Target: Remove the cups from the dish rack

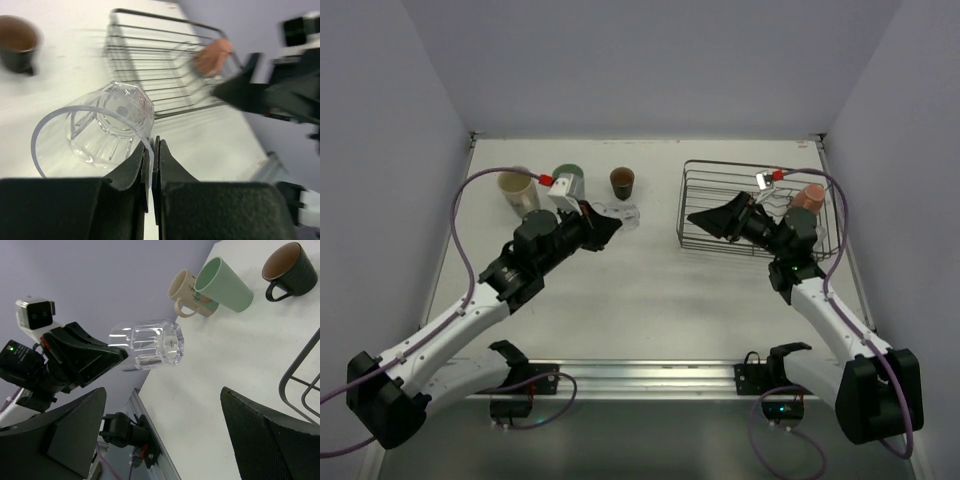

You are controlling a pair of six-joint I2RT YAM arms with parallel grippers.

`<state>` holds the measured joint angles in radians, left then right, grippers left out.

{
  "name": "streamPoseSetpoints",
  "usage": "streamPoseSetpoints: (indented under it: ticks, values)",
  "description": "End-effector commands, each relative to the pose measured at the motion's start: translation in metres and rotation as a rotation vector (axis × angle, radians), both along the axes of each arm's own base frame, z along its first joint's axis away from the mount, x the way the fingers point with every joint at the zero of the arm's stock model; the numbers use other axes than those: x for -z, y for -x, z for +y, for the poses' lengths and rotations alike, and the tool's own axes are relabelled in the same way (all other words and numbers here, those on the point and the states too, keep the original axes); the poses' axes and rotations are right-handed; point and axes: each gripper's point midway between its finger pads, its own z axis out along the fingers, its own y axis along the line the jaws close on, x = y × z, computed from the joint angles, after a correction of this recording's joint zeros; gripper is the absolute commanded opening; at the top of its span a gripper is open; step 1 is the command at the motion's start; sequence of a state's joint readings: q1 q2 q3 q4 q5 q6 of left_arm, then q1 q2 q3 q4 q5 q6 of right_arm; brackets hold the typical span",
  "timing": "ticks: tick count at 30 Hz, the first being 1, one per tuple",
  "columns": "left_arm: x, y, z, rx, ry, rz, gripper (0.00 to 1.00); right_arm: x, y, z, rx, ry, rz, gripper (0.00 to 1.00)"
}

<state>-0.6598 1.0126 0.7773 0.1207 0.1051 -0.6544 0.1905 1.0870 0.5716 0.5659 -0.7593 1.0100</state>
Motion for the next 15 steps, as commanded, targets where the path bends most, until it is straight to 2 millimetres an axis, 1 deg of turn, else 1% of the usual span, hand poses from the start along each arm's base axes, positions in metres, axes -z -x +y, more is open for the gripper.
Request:
streamPoseSetpoints:
  ticks: [1, 2, 4, 5, 6, 7, 8, 10, 11, 12, 13, 14, 15]
  values:
    - [0.039, -0.008, 0.084, -0.303, -0.344, 0.062, 0.00, -0.005, 0.005, -0.007, 0.043, 0.069, -0.061, 0.99]
    - [0.054, -0.001, 0.101, -0.343, -0.415, 0.108, 0.00, -0.003, 0.007, -0.008, 0.049, 0.079, -0.058, 0.99]
    - [0.064, 0.001, 0.134, -0.468, -0.479, 0.151, 0.00, -0.001, 0.011, -0.012, 0.066, 0.106, -0.063, 0.99]
    - [0.076, 0.007, 0.146, -0.498, -0.521, 0.194, 0.00, -0.002, 0.011, -0.014, 0.081, 0.113, -0.070, 0.99]
    - [0.082, 0.006, 0.158, -0.543, -0.528, 0.221, 0.00, -0.001, 0.012, -0.015, 0.087, 0.120, -0.072, 0.99]
    - [0.095, 0.007, 0.168, -0.582, -0.554, 0.255, 0.00, -0.003, 0.015, -0.016, 0.090, 0.130, -0.083, 0.99]
    - [0.104, 0.008, 0.175, -0.601, -0.569, 0.287, 0.00, -0.003, 0.015, -0.017, 0.098, 0.135, -0.087, 0.99]
    - [0.123, 0.002, 0.192, -0.656, -0.593, 0.342, 0.00, -0.003, 0.018, -0.018, 0.098, 0.149, -0.094, 0.99]
    - [0.131, -0.004, 0.202, -0.695, -0.608, 0.373, 0.00, -0.002, 0.018, -0.018, 0.101, 0.152, -0.095, 0.99]
    - [0.135, -0.008, 0.207, -0.713, -0.616, 0.389, 0.00, -0.002, 0.019, -0.017, 0.098, 0.157, -0.098, 0.99]
    - [0.135, -0.013, 0.207, -0.710, -0.606, 0.402, 0.00, -0.002, 0.019, -0.017, 0.097, 0.165, -0.099, 0.99]
    - [0.136, -0.019, 0.212, -0.729, -0.603, 0.417, 0.00, -0.002, 0.020, -0.017, 0.098, 0.169, -0.103, 0.99]
    - [0.143, -0.023, 0.214, -0.727, -0.628, 0.443, 0.00, 0.001, 0.020, -0.016, 0.100, 0.182, -0.102, 0.99]
